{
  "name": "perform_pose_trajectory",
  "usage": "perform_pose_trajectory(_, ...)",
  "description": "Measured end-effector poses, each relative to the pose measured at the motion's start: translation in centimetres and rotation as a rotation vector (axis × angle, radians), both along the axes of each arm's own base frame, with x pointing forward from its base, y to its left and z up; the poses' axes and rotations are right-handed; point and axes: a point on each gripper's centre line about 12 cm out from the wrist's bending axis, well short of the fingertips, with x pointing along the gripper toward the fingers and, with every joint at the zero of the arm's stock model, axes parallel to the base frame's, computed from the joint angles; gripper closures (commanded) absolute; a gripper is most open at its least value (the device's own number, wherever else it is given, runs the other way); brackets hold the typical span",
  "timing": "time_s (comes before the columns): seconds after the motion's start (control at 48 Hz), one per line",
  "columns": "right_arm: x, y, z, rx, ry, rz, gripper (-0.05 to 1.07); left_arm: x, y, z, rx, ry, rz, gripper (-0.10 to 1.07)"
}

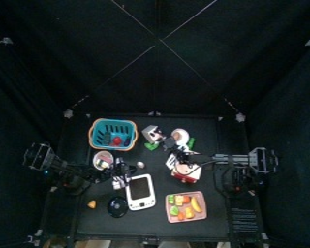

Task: Grab pan

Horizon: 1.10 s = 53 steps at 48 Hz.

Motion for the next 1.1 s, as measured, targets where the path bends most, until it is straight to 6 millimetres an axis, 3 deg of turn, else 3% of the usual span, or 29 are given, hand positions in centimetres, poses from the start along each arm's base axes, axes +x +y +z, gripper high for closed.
perform_pose_trajectory(0.188, -3.0, -5.3, -1.2, -0.014, 0.036, -0.12, 0.47, 0.0, 0.0, 0.1, -0.001, -0.003, 0.0, 0.53)
perform_pose_trajectory(0.396, -5.2, -9.4, -3.8, -0.007, 0.128, -0.151, 0.28, 0.0, 0.0, 0.0, 0.002, 0.0, -0.002, 0.53)
perform_pose_trajectory(0.583, -6.2, -11.4, -5.6, 0.029, 0.206, -0.118, 0.26, -0.2, 0.1, 0.0, 0.001, 0.0, 0.0, 0.53)
perform_pose_trajectory(0.938, -6.9, -14.4, -7.1, 0.103, 0.238, -0.067, 0.25, -0.7, 0.2, -0.1, 0.003, 0.005, 0.002, 0.53)
perform_pose_trajectory(1.104, -7.9, -15.7, -8.7, 0.129, 0.278, -0.069, 0.18, -1.0, 0.3, -0.2, 0.002, 0.005, 0.003, 0.53)
